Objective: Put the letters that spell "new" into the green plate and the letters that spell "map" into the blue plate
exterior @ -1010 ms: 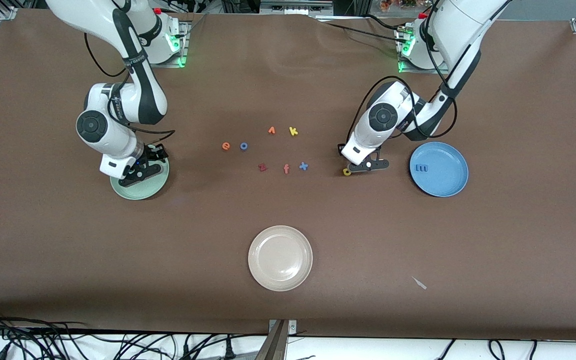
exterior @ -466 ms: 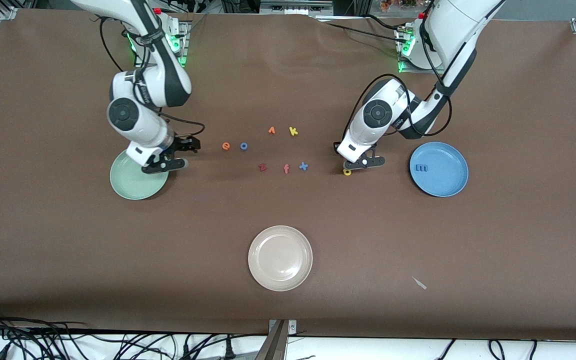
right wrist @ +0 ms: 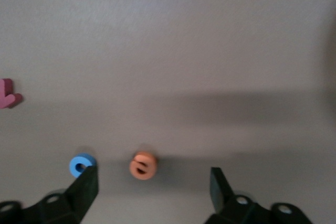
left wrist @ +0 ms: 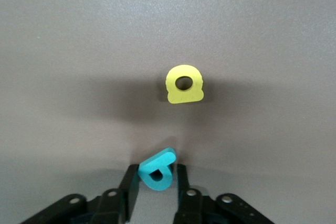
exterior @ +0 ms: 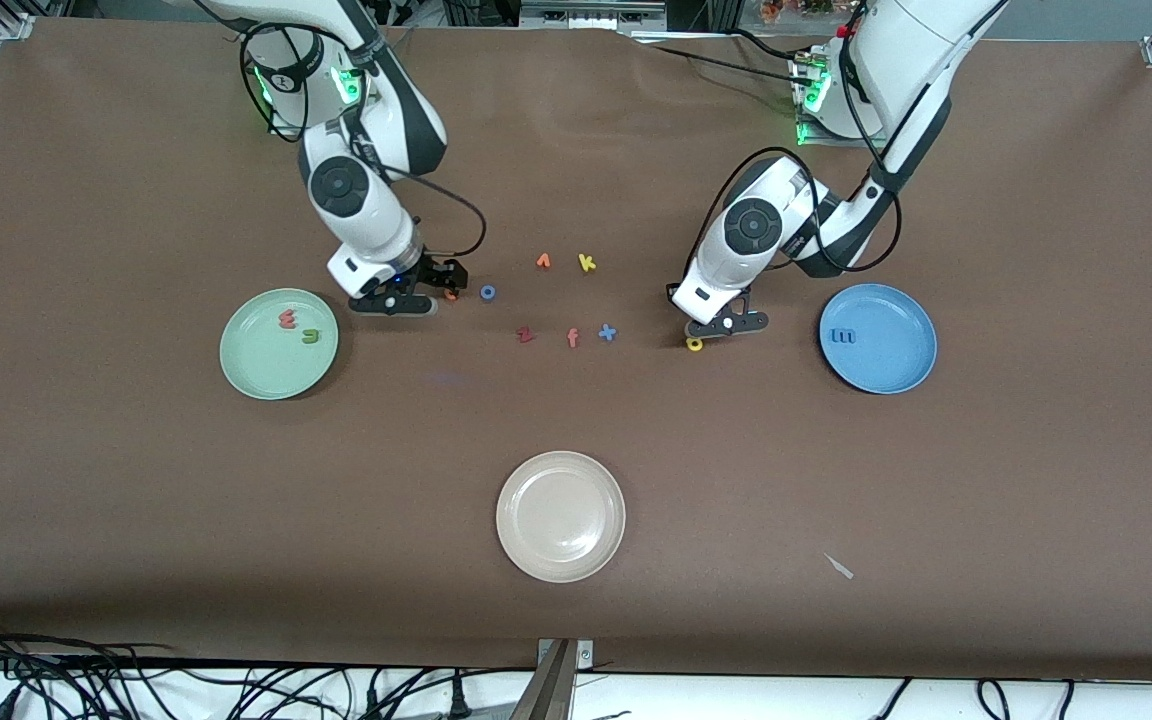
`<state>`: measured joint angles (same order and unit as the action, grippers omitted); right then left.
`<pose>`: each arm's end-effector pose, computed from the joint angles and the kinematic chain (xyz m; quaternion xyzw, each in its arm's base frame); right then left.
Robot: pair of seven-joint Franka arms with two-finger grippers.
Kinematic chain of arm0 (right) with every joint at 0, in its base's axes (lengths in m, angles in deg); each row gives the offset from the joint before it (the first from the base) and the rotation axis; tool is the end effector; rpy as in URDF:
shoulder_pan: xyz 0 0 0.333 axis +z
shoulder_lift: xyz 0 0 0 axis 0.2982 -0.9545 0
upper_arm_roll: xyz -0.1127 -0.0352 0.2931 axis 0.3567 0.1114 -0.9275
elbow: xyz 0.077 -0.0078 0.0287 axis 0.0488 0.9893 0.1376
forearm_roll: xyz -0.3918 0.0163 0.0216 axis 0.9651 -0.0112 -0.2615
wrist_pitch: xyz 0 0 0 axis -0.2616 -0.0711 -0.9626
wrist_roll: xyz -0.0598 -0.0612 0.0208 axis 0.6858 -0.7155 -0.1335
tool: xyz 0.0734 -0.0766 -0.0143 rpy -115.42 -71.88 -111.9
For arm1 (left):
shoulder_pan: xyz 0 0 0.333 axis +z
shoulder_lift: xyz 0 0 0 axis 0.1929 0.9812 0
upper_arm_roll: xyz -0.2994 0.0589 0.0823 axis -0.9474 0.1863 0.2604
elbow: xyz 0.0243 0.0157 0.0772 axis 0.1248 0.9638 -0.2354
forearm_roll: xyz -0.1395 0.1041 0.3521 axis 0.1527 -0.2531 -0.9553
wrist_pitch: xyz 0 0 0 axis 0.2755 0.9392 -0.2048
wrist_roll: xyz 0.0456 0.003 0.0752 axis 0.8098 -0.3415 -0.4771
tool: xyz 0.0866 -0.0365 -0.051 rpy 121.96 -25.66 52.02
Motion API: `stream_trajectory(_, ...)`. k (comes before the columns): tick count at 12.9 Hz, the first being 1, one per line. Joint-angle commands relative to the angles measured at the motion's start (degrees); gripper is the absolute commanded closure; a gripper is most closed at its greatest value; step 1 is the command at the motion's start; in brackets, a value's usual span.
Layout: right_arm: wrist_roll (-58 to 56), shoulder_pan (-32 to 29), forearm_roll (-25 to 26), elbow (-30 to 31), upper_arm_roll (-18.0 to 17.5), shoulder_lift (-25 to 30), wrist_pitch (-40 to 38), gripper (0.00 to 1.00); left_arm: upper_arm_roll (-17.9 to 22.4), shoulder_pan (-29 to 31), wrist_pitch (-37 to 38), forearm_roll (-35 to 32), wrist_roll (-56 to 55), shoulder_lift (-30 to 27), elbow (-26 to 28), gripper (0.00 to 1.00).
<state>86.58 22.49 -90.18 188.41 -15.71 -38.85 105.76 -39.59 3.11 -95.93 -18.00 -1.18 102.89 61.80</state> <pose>0.4317 0.2822 0.2081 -0.9987 0.0320 0.0192 0.0333 0.4476 -0.3074 0.1718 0.9937 0.0781 -0.0796 0.0107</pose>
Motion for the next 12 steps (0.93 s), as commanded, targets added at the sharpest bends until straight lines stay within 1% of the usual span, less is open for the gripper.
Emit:
stream_trajectory(1,2.80,1.20,-0.64,0.66,-1.42,-3.13,5.57,0.16,0.08,0.02,1.01,-1.92,-1.38,-1.00,0.02,0.72)
stream_trajectory(2,2.80,1.47,-0.64,0.83,-1.41,-4.27,6.72,0.25,0.08,0.02,1.01,-1.92,-1.20,-1.00,-0.07,0.73)
stream_trajectory(3,2.62,1.47,-0.64,0.84,-1.33,-5.07,7.95,0.32,0.08,0.36,1.01,-1.92,-1.12,-1.17,-0.15,0.76)
stream_trajectory(5,2.36,1.47,-0.64,0.84,-1.33,-5.43,8.49,0.47,0.08,0.80,1.70,-1.92,-0.85,-2.48,-0.94,0.77)
stream_trajectory(6,2.18,1.47,-0.64,0.84,-1.24,-5.43,8.49,0.55,0.08,0.81,4.58,-1.92,-0.76,-3.45,-2.08,0.78)
stream_trajectory(8,2.18,1.47,-0.64,0.66,-1.24,-5.34,8.49,0.74,0.08,1.76,13.26,-1.74,0.72,-4.51,-7.07,0.78)
stream_trajectory(9,2.09,1.47,-0.64,0.66,-1.24,-5.25,8.49,0.82,-0.01,2.90,18.27,-1.22,2.99,-4.95,-9.62,0.78)
stream_trajectory(10,2.09,1.47,-0.64,0.66,-1.24,-5.16,8.40,0.87,-0.01,4.66,23.19,-0.95,6.58,-5.39,-12.08,0.78)
stream_trajectory(12,1.74,1.47,-0.56,0.57,-1.15,-4.81,8.23,0.90,-0.01,9.39,29.37,2.29,15.01,-6.97,-14.65,0.77)
